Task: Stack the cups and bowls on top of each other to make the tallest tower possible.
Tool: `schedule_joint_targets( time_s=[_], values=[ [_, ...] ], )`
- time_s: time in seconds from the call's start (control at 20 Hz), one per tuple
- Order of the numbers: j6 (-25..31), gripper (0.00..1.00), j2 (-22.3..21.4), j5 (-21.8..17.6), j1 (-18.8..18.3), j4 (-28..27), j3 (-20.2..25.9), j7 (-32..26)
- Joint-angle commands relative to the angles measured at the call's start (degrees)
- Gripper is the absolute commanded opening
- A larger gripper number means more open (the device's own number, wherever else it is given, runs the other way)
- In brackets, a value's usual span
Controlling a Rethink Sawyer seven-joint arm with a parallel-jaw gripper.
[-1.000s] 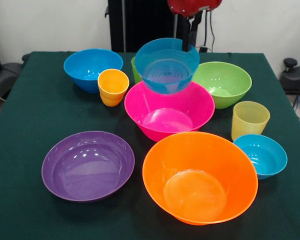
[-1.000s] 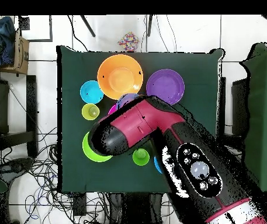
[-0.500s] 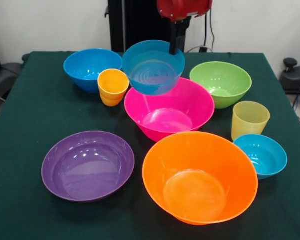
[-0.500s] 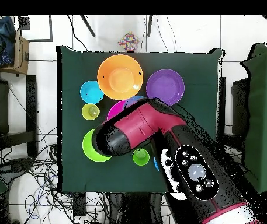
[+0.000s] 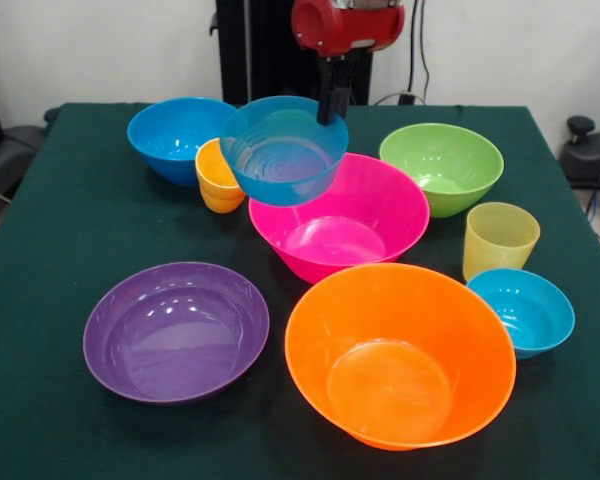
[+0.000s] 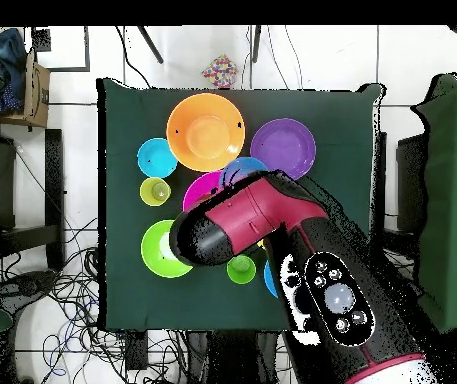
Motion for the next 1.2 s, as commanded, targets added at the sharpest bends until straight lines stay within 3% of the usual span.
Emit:
schedule_joint_targets(
  time_s=[0.05,0.25,1.2],
  values=[
    [-2.9,0.0,3.6,-2.7,2.5,-2.6,-4.2,8.0],
    [-3.0,0.0,3.5,-0.3,3.0,-2.9,-4.5,7.5],
    [-2.5,0.0,3.5,3.2,8.8,-5.4,-9.4,8.5]
  ],
)
